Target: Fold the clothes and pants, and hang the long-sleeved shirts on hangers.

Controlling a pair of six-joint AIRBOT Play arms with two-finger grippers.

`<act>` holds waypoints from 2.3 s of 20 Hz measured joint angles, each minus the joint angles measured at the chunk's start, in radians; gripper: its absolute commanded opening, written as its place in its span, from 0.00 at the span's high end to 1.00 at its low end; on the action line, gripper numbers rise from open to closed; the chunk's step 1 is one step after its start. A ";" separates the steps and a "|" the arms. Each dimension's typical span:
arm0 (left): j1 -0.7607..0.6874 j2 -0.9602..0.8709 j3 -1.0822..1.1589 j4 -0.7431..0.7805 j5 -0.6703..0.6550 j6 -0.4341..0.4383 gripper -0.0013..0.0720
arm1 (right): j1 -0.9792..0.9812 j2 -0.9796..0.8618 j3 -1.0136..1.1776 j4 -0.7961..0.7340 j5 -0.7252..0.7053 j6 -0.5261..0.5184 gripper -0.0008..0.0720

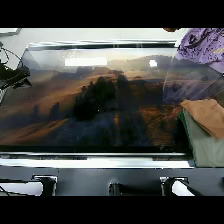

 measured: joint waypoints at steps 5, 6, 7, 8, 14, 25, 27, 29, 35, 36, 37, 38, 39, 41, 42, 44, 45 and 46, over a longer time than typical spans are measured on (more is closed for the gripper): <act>0.000 0.000 0.000 0.000 0.000 0.000 0.96 | 0.000 0.053 -0.188 -0.045 -0.022 0.007 0.95; 0.000 0.000 0.000 0.000 0.000 0.000 0.96 | 0.000 0.056 -0.212 -0.053 -0.024 0.008 0.95; 0.000 0.000 0.000 0.000 0.000 0.000 0.96 | 0.000 0.059 -0.235 -0.060 -0.025 0.009 0.95; 0.000 0.000 0.000 0.000 0.000 0.000 0.96 | 0.000 0.061 -0.253 -0.065 -0.025 0.009 0.95; 0.000 0.000 0.000 0.000 0.000 0.000 0.96 | 0.000 0.065 -0.334 -0.108 -0.025 0.006 0.95; 0.000 0.000 0.000 0.000 0.001 0.001 0.96 | 0.000 0.065 -0.395 -0.166 0.006 -0.002 0.48; 0.000 0.000 0.000 0.000 0.001 0.001 0.96 | 0.000 0.065 -0.381 -0.168 -0.007 -0.019 0.50; 0.000 0.000 0.000 0.000 0.001 0.001 0.96 | 0.000 0.065 -0.338 -0.157 -0.043 -0.045 0.66; -0.002 0.040 0.000 -0.013 0.011 0.067 0.96 | 0.103 0.065 -0.156 0.142 -0.280 -0.281 0.95; -0.005 0.060 -0.003 -0.019 0.020 0.089 0.96 | 0.158 0.065 -0.141 0.208 -0.322 -0.332 0.95; -0.008 0.087 -0.012 -0.023 0.035 0.112 0.96 | 0.219 0.065 -0.131 0.262 -0.357 -0.373 0.95; -0.011 0.117 -0.031 -0.026 0.051 0.129 0.96 | 0.292 0.065 -0.123 0.307 -0.392 -0.406 0.95; -0.015 0.157 -0.066 -0.026 0.067 0.148 0.96 | 0.367 0.065 -0.118 0.334 -0.421 -0.429 0.95; -0.027 0.251 -0.184 -0.029 0.100 0.181 0.96 | 0.526 0.065 -0.112 0.375 -0.467 -0.460 0.95; -0.035 0.310 -0.266 -0.031 0.125 0.192 0.96 | 0.610 0.065 -0.112 0.390 -0.482 -0.467 0.95; -0.053 0.429 -0.436 -0.031 0.180 0.204 0.96 | 0.761 0.065 -0.116 0.407 -0.499 -0.471 0.95; -0.062 0.485 -0.512 -0.031 0.210 0.206 0.96 | 0.829 0.064 -0.118 0.410 -0.502 -0.470 0.95; -0.069 0.538 -0.583 -0.034 0.240 0.206 0.96 | 0.895 0.064 -0.120 0.410 -0.506 -0.466 0.95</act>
